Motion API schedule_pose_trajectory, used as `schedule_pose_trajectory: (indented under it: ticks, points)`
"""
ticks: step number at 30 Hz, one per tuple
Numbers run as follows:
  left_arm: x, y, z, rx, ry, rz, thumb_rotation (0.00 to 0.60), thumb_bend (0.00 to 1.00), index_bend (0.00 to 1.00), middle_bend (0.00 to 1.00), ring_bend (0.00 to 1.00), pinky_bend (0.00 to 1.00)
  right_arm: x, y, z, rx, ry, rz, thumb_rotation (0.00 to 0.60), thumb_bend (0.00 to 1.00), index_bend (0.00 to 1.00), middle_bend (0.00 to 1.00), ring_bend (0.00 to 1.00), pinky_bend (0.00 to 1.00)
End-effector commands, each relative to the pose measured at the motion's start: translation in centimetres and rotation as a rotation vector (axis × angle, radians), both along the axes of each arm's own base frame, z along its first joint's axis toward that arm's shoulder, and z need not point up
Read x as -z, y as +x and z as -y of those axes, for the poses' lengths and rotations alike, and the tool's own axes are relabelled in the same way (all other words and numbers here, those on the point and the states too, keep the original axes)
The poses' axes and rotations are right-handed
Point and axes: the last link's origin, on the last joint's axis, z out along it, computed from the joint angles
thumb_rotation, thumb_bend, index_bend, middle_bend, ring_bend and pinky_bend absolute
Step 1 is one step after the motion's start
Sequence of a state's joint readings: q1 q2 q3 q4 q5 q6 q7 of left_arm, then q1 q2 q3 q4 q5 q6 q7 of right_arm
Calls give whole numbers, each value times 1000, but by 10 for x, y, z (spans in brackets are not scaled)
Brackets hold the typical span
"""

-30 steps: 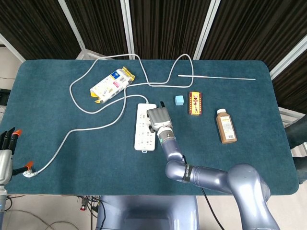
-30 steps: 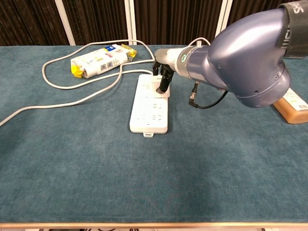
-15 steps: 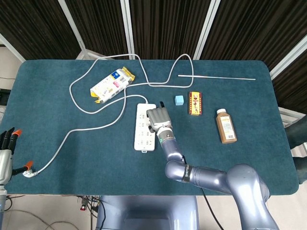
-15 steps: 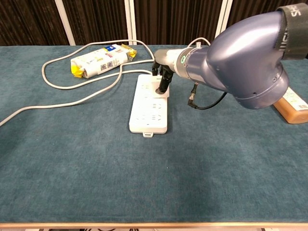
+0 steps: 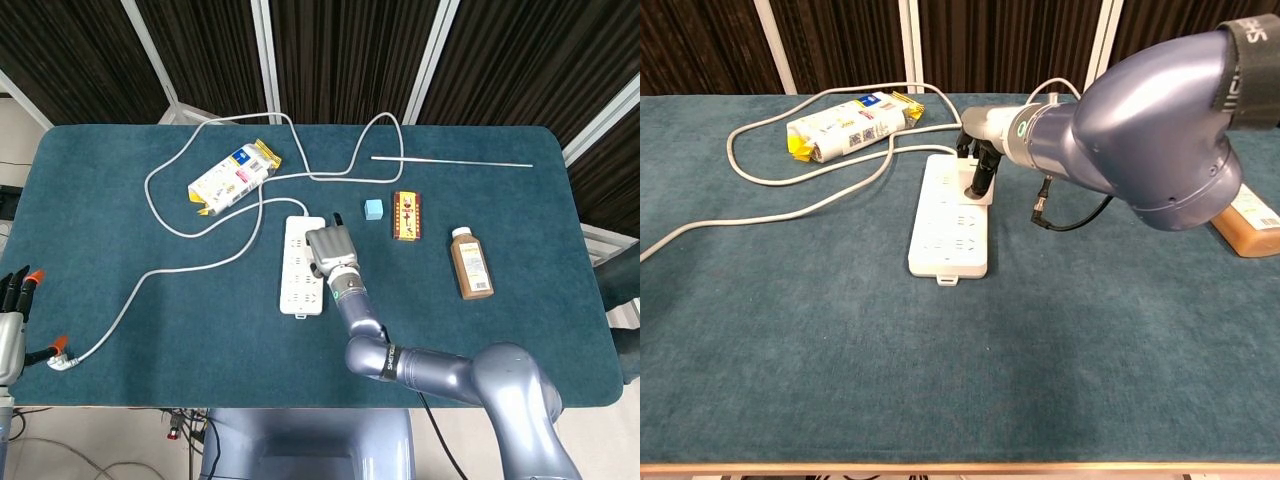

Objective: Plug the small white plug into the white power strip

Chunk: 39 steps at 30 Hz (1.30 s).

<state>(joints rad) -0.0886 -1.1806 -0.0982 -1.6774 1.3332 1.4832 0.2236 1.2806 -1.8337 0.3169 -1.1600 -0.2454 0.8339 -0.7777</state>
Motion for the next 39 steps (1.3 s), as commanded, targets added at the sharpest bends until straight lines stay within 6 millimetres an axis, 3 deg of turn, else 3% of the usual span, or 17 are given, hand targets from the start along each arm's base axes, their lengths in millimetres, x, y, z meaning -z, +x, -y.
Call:
schedule_pose_trajectory:
  ticks: [1,39]
  points:
    - [0,0,0,0,1,0,600,126,116,0,0,0,2,1,-1,-4,3,1,600,561,663,573,375,0]
    - [-1,0,1,-1,7,-1,600,126,116,0,0,0,12,1,-4,-21,6,-21,600,561,681,585,390,0]
